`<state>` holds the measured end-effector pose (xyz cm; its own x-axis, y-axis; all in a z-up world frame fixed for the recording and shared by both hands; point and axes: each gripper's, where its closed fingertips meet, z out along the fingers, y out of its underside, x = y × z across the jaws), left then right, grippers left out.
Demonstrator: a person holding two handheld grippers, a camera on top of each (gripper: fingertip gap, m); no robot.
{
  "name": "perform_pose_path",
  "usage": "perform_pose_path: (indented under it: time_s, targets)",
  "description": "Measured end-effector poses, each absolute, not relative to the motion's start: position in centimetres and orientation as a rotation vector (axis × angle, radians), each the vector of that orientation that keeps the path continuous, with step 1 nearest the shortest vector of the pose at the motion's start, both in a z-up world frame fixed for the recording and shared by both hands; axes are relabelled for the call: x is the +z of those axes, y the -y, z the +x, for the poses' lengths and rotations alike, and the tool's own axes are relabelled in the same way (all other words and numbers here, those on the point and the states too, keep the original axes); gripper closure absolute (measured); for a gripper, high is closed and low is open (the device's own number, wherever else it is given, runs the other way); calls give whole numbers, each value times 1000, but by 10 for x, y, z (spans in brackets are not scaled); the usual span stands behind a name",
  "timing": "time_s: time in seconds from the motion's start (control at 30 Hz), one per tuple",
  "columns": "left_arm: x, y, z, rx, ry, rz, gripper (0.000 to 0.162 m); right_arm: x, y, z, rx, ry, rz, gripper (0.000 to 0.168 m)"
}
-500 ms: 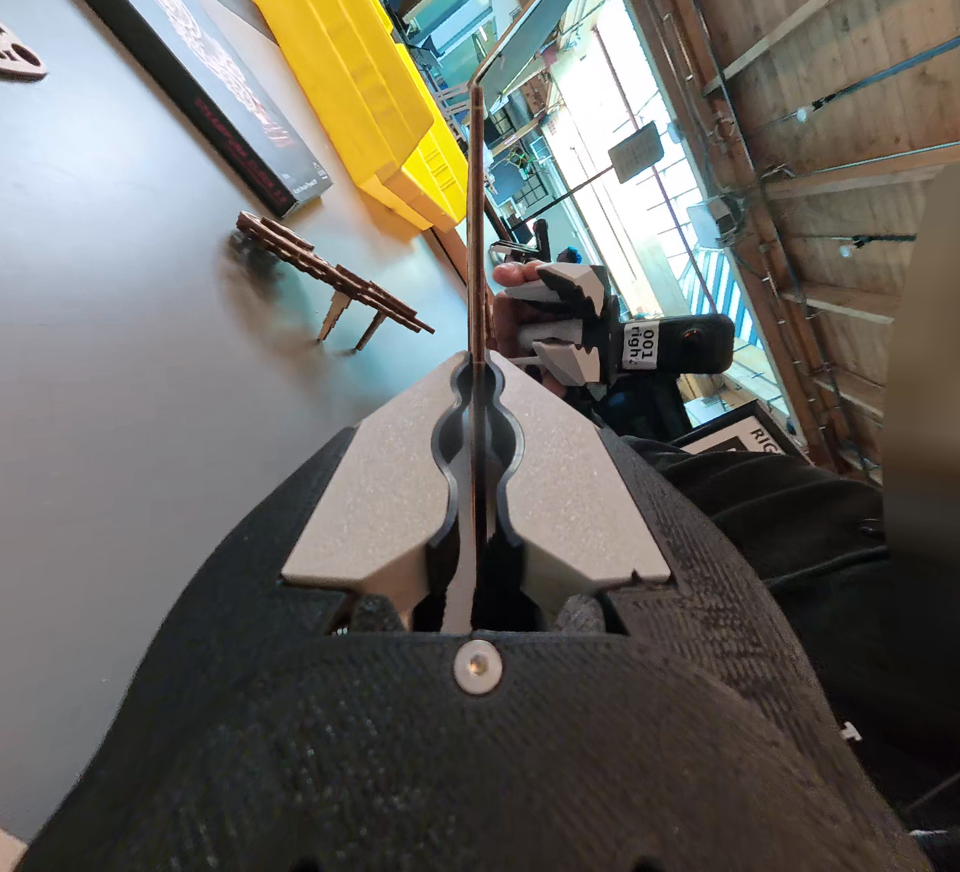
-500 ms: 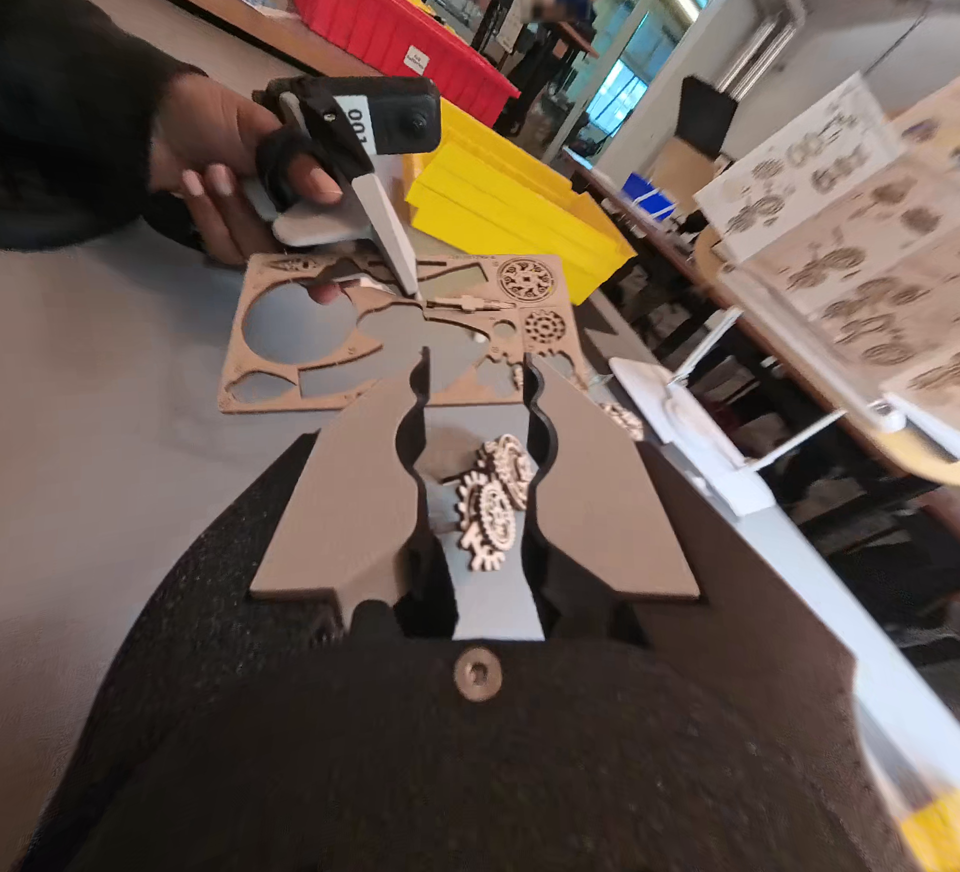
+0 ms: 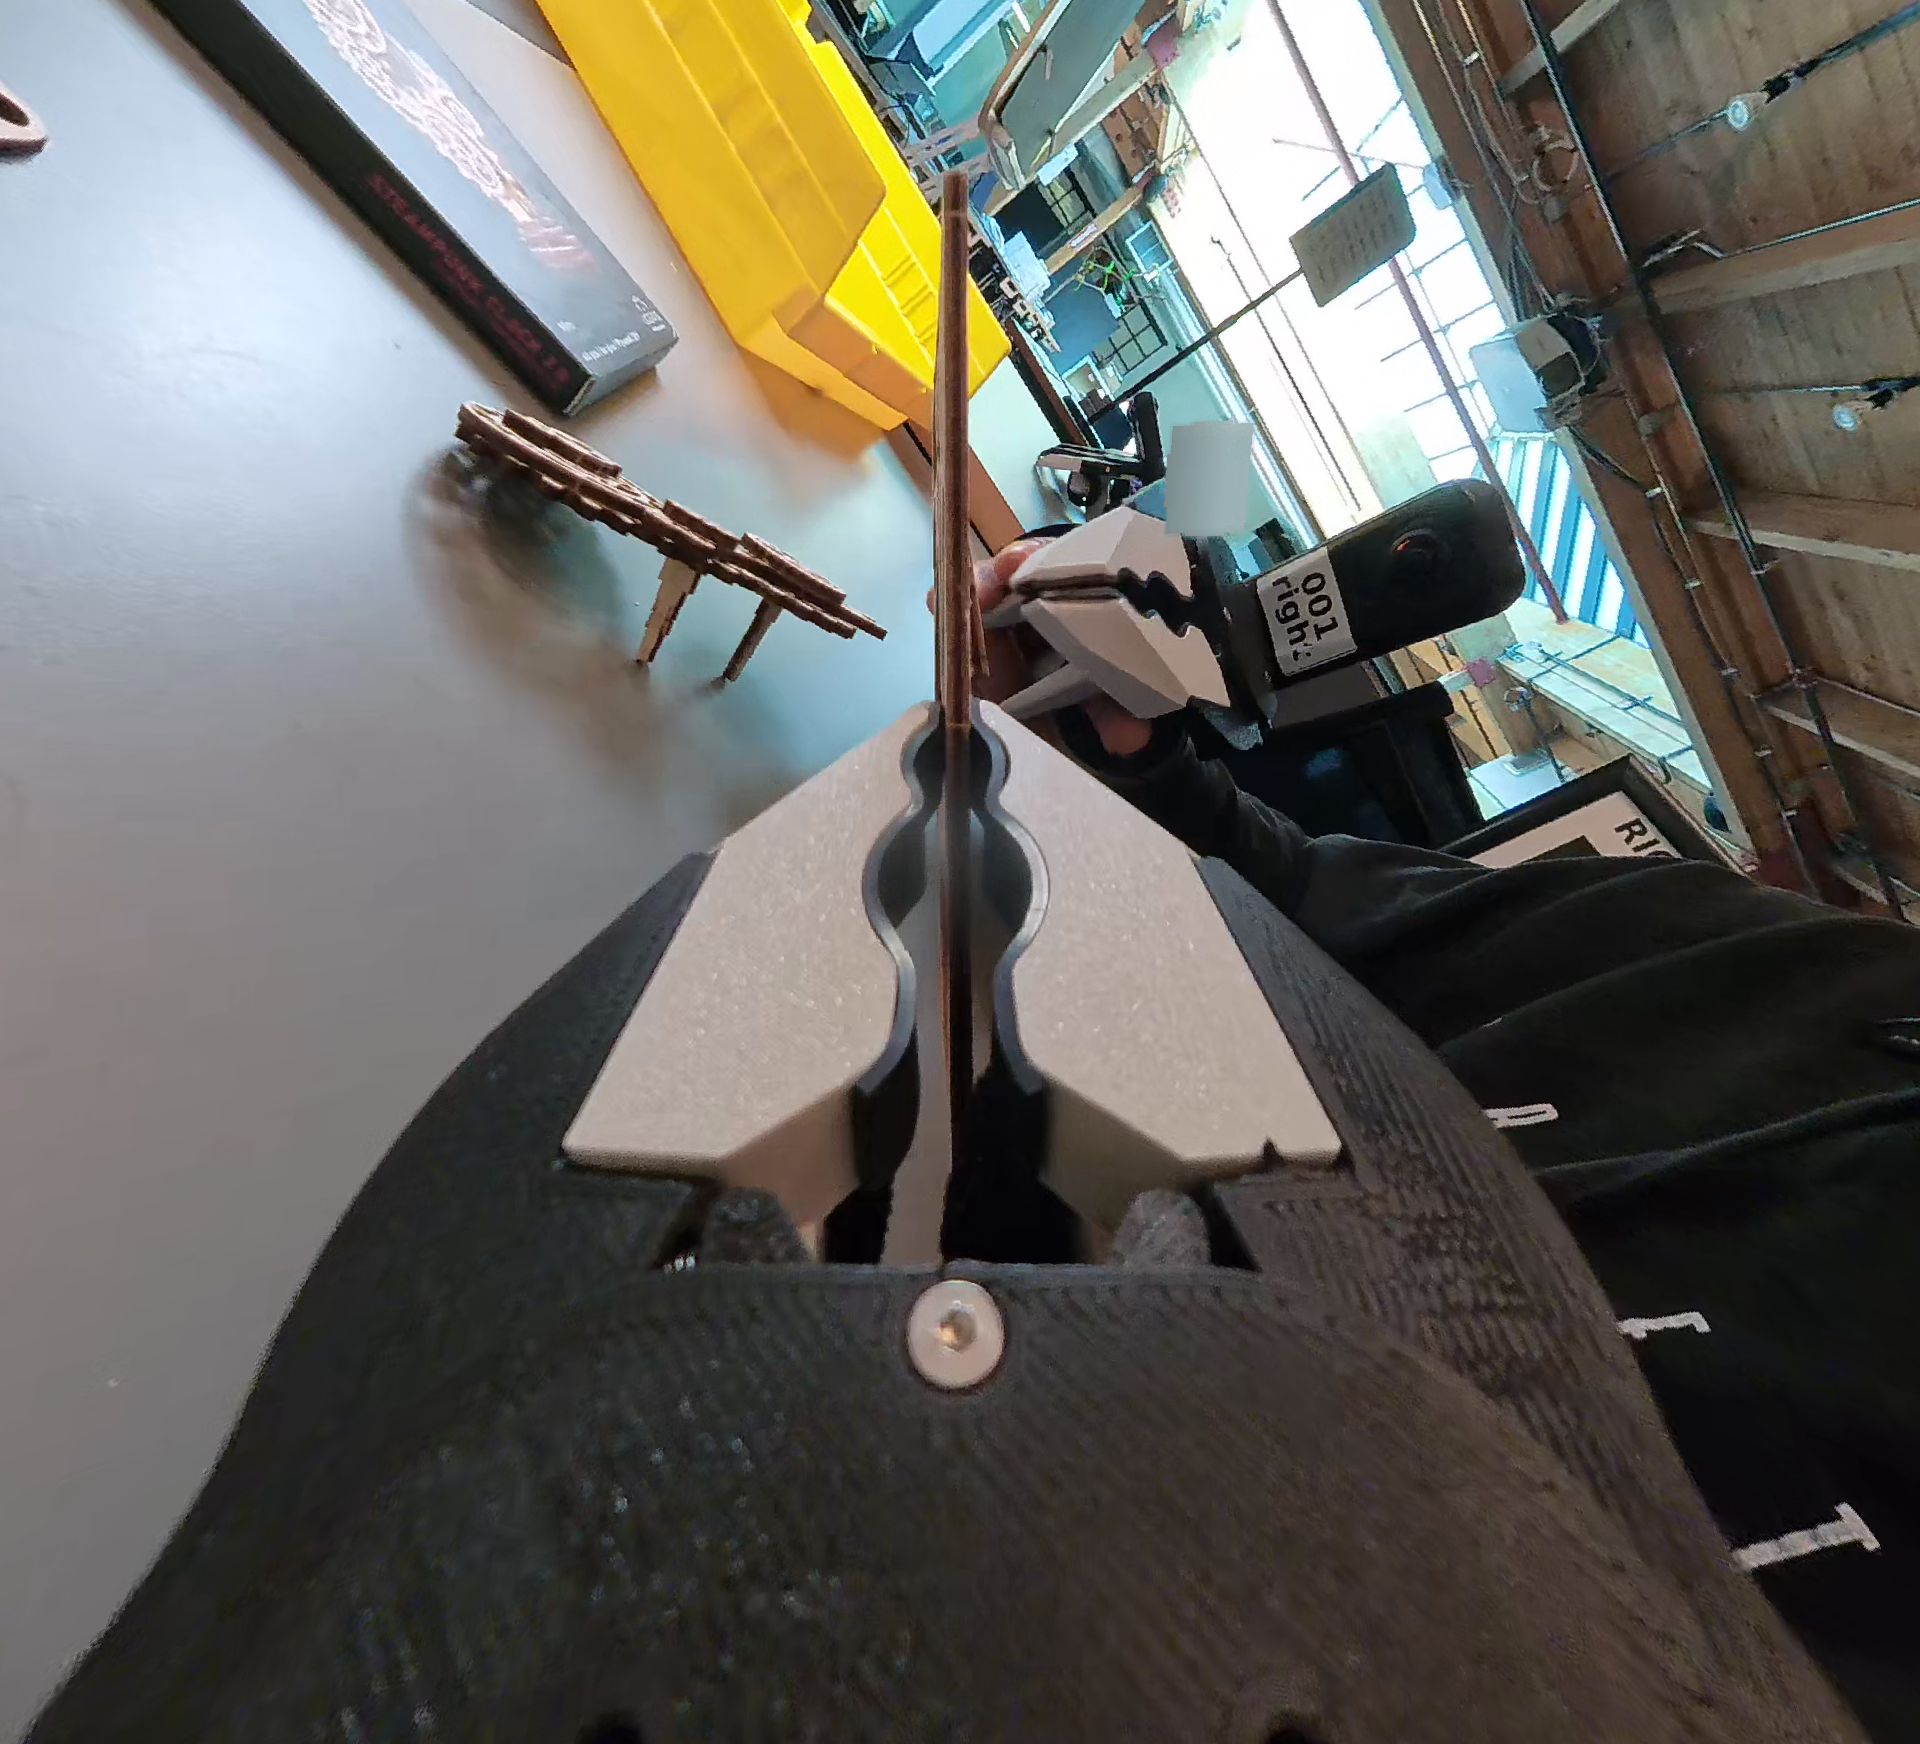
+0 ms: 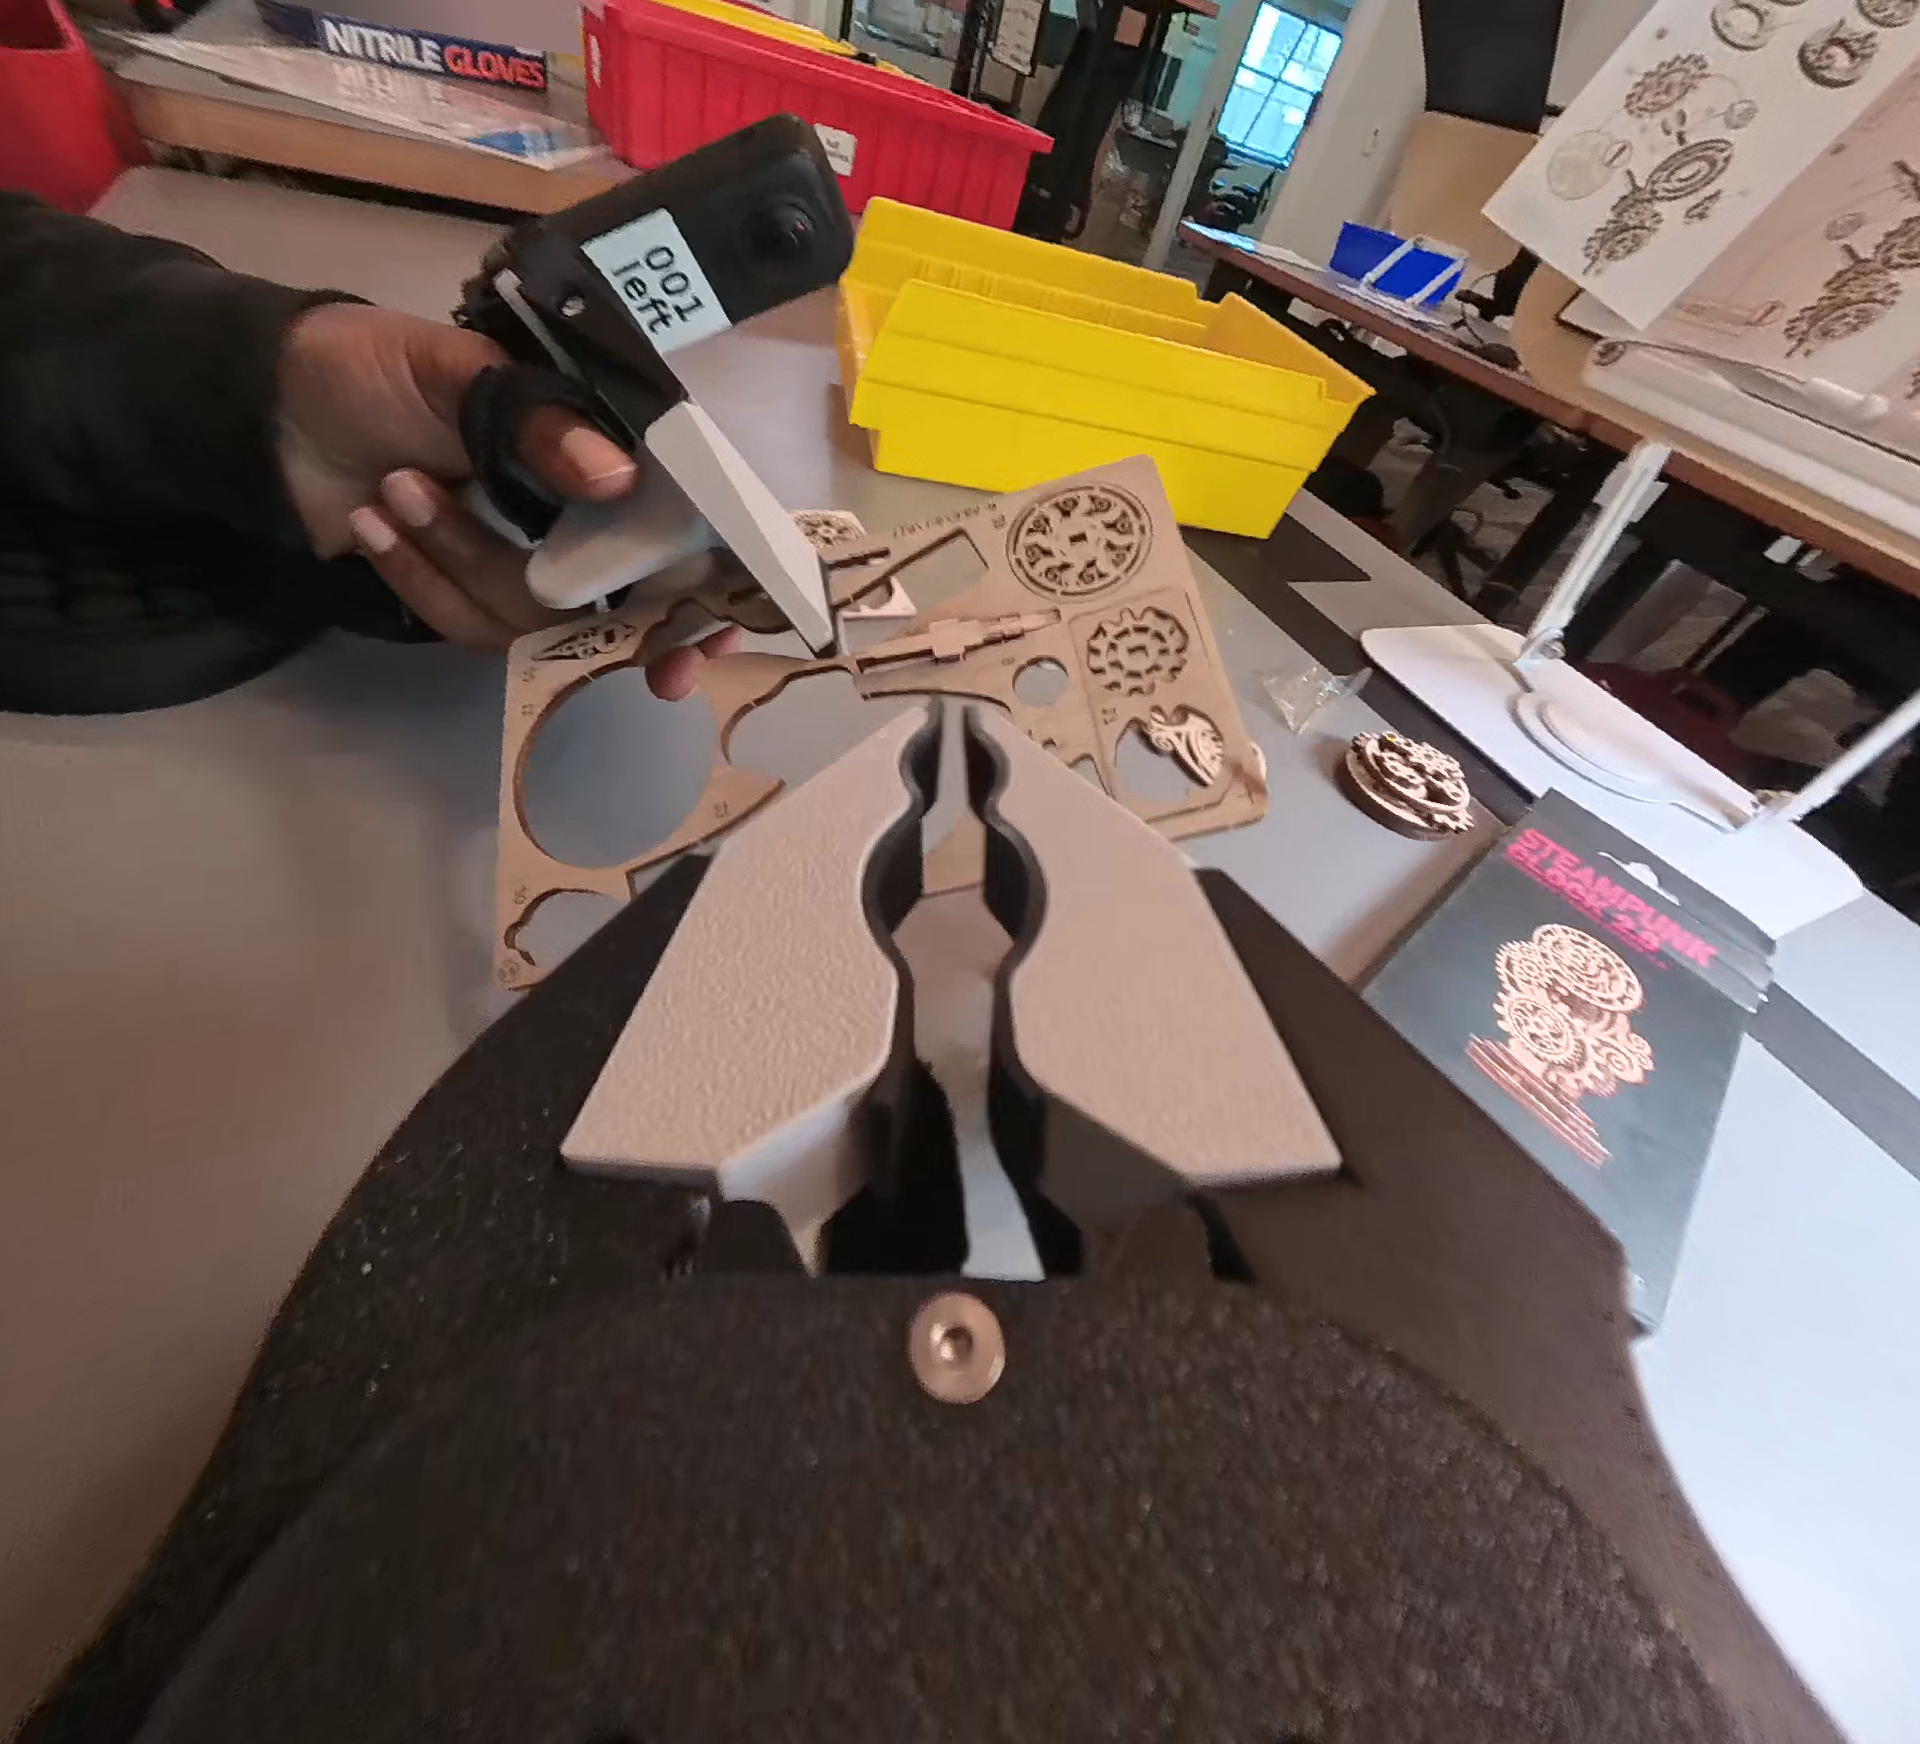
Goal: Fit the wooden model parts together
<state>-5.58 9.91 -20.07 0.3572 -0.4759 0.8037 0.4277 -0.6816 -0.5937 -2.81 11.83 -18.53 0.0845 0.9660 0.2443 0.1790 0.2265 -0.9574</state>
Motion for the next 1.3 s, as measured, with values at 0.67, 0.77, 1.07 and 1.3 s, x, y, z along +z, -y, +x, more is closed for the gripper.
perform_pose_path:
  time_s: [0.67, 0.77, 1.07, 1.3]
  targets:
    - [-197, -98, -53, -1343, -131, -1805, 162, -190, -116, -34, 815, 1383, -1179, 139]
    - [-197, -97, -52, -1339, -143, -1798, 161, -190, -115, -33, 820, 1379, -1174, 139]
    - [-198, -97, -51, -1330, -166, -1808, 161, -191, -114, -33, 839, 1378, -1172, 141]
    - [-200, -98, -52, -1343, -156, -1813, 161, -193, -115, -33, 853, 1372, -1172, 160]
